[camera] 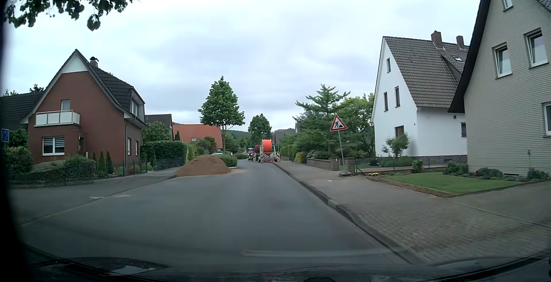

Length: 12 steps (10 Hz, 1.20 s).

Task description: Follow the waypoints while adhering to traffic rules and regulations

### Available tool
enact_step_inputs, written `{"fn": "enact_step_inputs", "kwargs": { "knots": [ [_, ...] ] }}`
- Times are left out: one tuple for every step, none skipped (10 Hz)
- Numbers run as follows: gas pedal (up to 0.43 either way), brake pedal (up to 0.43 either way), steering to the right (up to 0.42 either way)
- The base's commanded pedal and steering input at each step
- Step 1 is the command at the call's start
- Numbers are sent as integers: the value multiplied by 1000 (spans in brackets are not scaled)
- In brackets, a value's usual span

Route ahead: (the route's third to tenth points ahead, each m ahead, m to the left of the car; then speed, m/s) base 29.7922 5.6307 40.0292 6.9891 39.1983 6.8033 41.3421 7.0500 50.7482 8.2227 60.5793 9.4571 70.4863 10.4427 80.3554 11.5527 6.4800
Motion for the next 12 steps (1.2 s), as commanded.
{"fn": "enact_step_inputs", "kwargs": {
  "knots": [
    [130,0,-54],
    [130,0,-54],
    [130,0,-54],
    [130,0,-53],
    [130,0,-51],
    [130,0,-49],
    [130,0,-43],
    [130,0,-34],
    [130,0,-27],
    [130,0,-24],
    [130,0,-21],
    [130,0,-17]
  ]
}}
